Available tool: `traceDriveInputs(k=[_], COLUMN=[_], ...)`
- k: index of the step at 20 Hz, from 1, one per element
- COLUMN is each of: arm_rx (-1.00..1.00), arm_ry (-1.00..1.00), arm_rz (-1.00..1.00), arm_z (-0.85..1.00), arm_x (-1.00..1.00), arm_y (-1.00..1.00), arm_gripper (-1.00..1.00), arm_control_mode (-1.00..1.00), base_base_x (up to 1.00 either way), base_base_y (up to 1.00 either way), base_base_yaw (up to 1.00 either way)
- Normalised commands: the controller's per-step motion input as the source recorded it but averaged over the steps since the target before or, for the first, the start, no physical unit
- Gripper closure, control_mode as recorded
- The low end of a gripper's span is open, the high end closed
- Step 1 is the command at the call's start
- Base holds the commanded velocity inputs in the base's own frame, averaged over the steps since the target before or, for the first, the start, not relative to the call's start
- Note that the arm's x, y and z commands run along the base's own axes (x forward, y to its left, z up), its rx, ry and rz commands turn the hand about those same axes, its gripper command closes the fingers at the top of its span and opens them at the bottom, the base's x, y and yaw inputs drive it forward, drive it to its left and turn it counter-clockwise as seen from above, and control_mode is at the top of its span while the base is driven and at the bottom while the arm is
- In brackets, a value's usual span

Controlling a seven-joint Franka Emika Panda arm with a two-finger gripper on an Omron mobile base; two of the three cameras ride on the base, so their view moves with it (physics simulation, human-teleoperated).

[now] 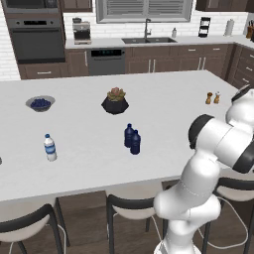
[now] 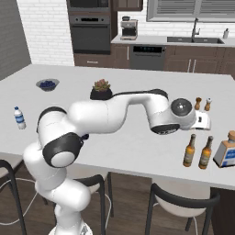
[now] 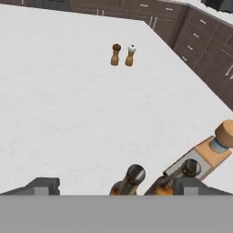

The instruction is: Move the plastic bottles in the middle to the plastics group, and the glass bottles in the middle to the glass group.

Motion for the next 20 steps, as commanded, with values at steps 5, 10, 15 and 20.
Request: traceDriveInputs(k=[5,10,15,20], arm_rx=[0.0,0.0,0.0,0.0], arm_ry=[-0.01,0.13,0.11,0.0], arm_rz=[0.01,0.09,0.07,0.05], arm_z=[0.08,0.0,-0.15,-0.35], arm_x=[-0.01,-0.03,0.0,0.03], arm_y=[0.34,0.67,0.87,1.0], arm_gripper=[-1.0,-1.0,-1.0,-1.0], arm_control_mode=[-1.0,-1.0,-1.0,-1.0], base_base_x=[0.0,0.0,0.0,0.0], base_base_y=[0.0,0.0,0.0,0.0], base_base_yaw=[0.0,0.0,0.0,0.0])
